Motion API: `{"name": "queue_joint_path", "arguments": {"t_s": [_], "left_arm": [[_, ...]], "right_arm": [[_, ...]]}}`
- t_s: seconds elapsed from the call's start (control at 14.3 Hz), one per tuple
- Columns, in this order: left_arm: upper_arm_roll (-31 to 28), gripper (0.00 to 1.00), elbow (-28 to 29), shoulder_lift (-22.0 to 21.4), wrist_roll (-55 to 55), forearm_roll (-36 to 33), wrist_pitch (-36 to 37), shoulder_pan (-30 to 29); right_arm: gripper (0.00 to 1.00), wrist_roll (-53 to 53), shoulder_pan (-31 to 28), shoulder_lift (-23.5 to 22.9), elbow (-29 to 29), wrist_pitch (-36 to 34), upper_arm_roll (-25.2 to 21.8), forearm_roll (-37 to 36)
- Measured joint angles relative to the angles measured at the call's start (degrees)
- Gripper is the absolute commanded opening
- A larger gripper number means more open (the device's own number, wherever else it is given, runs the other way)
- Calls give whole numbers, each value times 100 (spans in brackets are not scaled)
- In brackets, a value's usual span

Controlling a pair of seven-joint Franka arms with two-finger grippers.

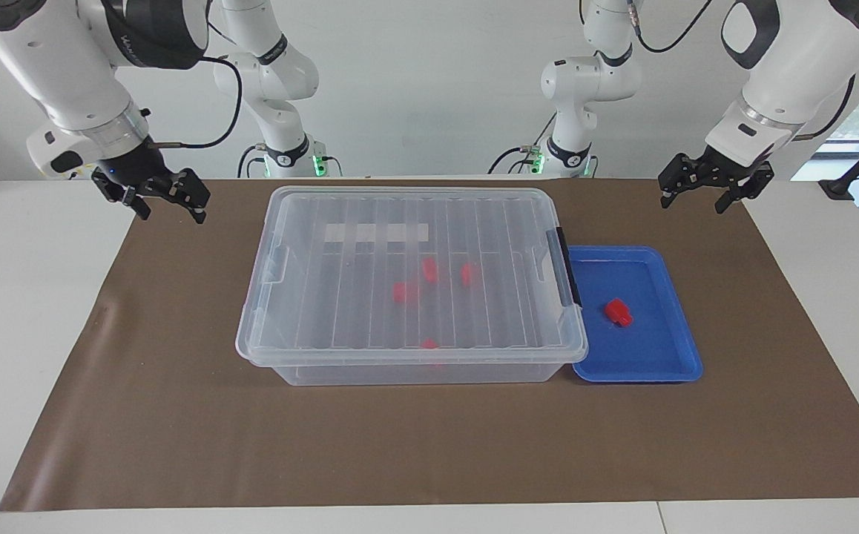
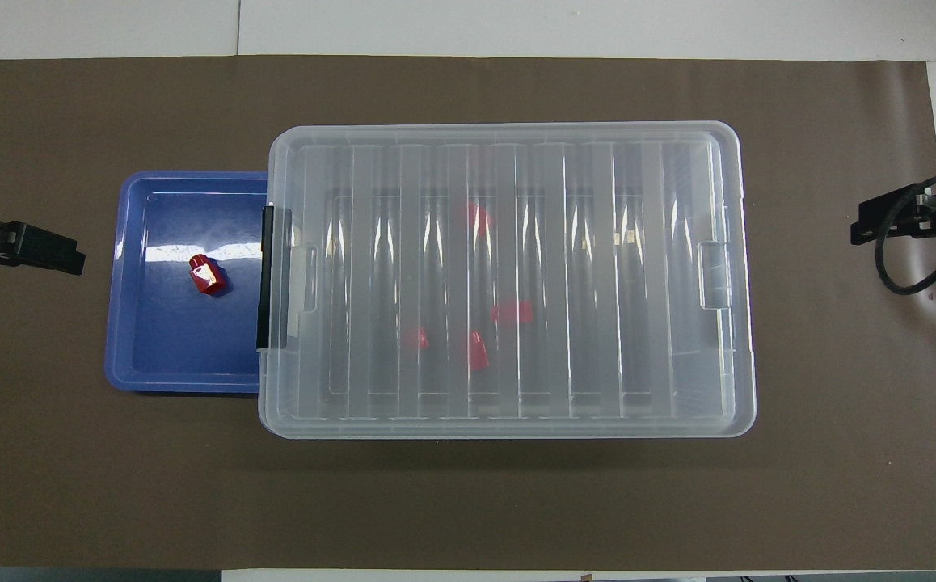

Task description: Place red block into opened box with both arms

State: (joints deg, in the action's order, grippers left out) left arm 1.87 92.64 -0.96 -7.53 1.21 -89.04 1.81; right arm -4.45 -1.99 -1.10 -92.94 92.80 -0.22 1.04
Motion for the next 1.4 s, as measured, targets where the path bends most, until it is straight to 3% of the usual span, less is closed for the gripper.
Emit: {"name": "queue_joint_path", "arguments": {"t_s": [0.35, 0.56, 1.05, 1.4], "left_arm": [[-3, 100, 0, 0, 0, -2, 0, 0], [3, 100, 0, 0, 0, -2, 0, 0], [8, 100, 8, -1, 0, -2, 1, 0], [10, 100, 173, -29, 0, -2, -188, 1]], "right_arm": [[100, -542, 529, 223, -1406, 1422, 36, 1], [100, -569, 562, 224, -1943, 1990, 36, 1], [100, -543, 543, 224, -2368, 2305, 30, 1], [100, 153, 317, 240, -2393, 2311, -29, 1]]}}
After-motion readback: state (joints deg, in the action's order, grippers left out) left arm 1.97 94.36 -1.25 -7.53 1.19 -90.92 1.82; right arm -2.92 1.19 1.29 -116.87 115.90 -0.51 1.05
